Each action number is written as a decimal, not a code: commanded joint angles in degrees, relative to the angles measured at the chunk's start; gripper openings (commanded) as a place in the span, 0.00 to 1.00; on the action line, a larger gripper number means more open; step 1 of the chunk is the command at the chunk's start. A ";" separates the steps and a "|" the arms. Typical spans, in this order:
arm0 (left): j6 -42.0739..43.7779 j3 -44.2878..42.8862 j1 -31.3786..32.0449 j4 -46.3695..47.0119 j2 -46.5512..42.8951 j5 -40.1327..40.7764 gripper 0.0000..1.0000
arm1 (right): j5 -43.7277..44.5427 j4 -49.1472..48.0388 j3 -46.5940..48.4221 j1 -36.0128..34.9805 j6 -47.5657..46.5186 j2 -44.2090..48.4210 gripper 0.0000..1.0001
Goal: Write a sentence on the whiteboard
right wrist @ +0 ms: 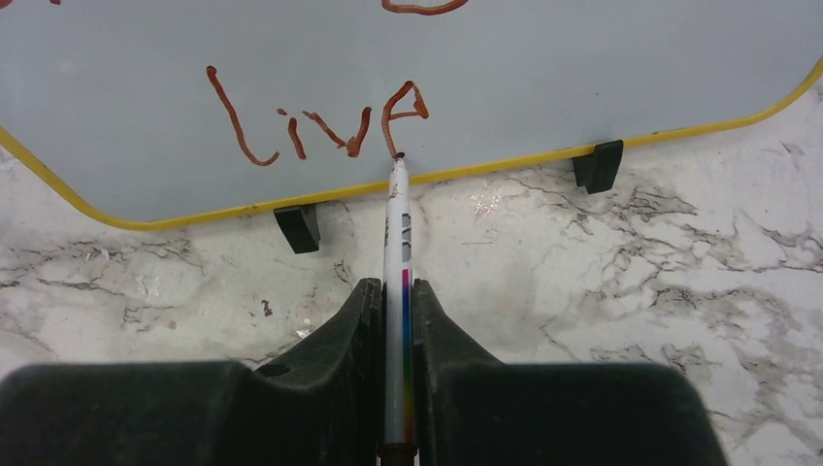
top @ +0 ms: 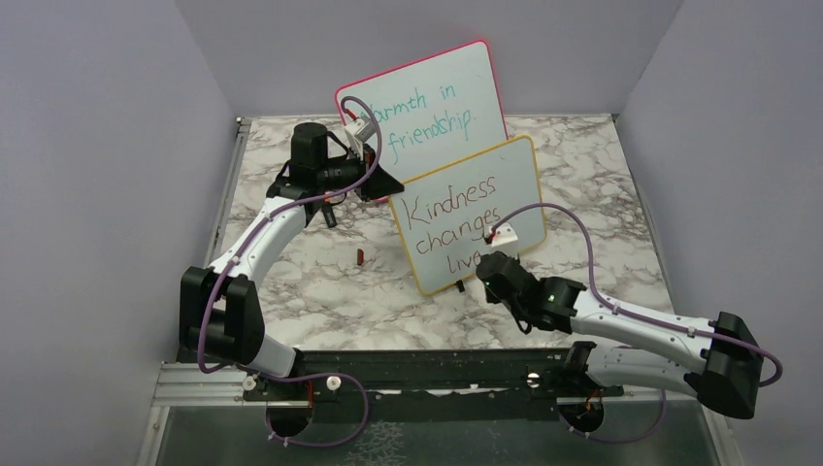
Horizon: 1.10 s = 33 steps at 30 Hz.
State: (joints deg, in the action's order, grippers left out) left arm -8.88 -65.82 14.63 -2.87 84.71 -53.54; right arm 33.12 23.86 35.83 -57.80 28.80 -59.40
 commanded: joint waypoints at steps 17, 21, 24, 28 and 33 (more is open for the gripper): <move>1.85 0.70 1.71 -5.04 2.32 1.49 0.00 | 5.08 -0.16 0.12 0.95 -0.05 3.31 0.01; 1.85 0.78 1.71 -5.06 2.31 1.44 0.00 | 5.72 0.22 0.07 1.02 -0.82 3.82 0.01; 1.88 0.78 1.71 -5.05 2.17 1.54 0.00 | 6.40 -0.14 -0.50 1.39 -0.91 4.47 0.01; 1.84 0.78 1.71 -5.07 2.29 1.58 0.00 | 6.17 -1.74 -1.32 1.77 -1.49 5.20 0.01; 1.91 0.79 1.71 -5.06 2.28 1.59 0.00 | 6.19 -3.13 -1.57 2.37 -2.16 5.13 0.01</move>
State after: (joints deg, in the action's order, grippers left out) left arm -8.91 -65.89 14.66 -2.87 84.71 -53.54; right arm 37.10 23.16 35.05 -56.10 27.38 -54.96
